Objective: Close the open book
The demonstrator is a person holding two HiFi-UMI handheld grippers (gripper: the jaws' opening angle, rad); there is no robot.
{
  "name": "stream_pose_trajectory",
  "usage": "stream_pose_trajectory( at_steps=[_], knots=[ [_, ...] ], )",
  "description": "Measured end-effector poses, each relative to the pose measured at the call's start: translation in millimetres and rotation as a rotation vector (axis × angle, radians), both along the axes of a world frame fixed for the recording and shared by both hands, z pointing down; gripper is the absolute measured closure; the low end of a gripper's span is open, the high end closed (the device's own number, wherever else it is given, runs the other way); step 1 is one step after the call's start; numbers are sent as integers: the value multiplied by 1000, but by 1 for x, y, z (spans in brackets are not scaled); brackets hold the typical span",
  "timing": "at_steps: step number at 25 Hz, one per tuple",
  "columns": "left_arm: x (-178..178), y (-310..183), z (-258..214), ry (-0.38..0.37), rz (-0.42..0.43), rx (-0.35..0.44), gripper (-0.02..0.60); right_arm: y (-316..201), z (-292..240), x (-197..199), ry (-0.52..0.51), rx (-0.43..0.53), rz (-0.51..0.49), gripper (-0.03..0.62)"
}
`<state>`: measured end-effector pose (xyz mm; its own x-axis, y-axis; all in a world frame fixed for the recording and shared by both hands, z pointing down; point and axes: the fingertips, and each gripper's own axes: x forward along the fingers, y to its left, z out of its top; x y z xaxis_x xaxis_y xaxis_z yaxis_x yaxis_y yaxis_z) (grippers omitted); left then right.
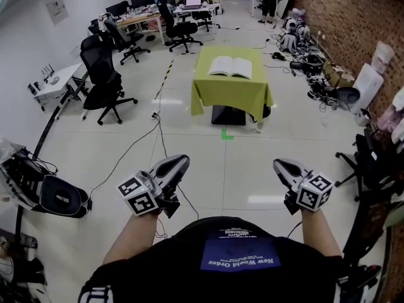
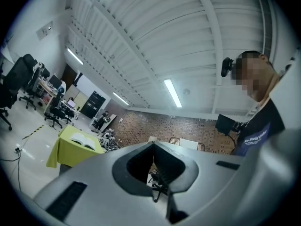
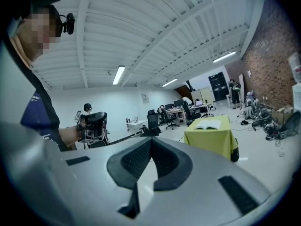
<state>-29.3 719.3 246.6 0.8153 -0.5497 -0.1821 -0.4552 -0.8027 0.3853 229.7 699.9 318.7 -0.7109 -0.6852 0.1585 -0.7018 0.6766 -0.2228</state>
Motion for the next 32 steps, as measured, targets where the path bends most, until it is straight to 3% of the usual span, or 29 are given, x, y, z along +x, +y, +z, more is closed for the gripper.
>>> stream_pose_trajectory(
  at_steps=[9,17,22,32],
  knots=[
    [-8,-98,12,21,69,18,574,-84,2,-13,45,-4,54,608],
    [-75,-222,12,-37,114,44,574,-206,-12,-75,49,-8,106,608],
    [-103,-296,22,-72,128,48,574,-278,5,-105,-11,-45,122,608],
    [-84,-434,30,-97,84,27,574,-426,15,-91,-31,-64,65,608]
  ],
)
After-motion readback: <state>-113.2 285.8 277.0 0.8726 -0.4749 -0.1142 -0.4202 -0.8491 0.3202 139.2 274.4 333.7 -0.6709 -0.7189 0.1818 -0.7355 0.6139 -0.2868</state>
